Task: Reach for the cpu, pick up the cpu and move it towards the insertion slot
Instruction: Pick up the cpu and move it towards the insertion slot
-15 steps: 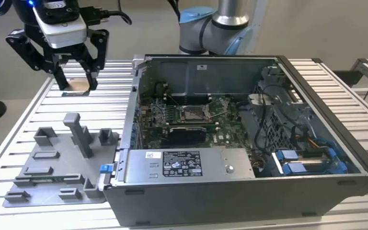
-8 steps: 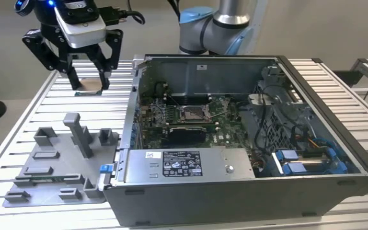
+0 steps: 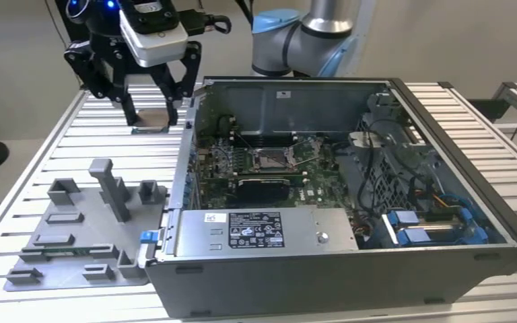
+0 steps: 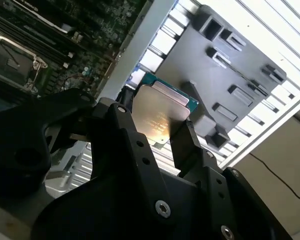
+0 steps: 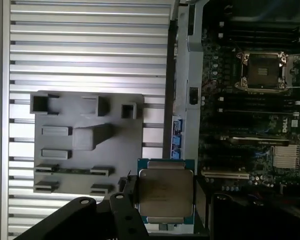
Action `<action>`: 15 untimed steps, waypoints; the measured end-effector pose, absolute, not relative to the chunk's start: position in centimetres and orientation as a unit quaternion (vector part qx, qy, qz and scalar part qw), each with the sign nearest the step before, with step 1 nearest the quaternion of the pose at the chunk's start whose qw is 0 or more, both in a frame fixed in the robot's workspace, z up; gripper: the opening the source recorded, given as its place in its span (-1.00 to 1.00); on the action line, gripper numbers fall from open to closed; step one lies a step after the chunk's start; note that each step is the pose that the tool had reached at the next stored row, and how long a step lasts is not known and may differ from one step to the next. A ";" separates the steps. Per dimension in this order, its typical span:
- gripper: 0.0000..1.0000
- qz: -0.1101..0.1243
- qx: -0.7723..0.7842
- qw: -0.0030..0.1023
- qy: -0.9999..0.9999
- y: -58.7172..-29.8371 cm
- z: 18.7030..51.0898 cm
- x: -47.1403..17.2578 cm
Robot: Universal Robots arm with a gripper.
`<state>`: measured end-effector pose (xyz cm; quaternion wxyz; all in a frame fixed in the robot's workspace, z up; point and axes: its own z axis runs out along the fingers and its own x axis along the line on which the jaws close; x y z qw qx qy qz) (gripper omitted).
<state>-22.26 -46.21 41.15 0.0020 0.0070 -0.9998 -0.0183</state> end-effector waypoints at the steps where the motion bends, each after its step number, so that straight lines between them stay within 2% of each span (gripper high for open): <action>1: -1.00 -0.018 0.007 0.002 -1.000 -46.2 41.1 -21.9; 15: -1.00 -0.018 0.007 0.002 -1.000 -46.2 41.1 -17.5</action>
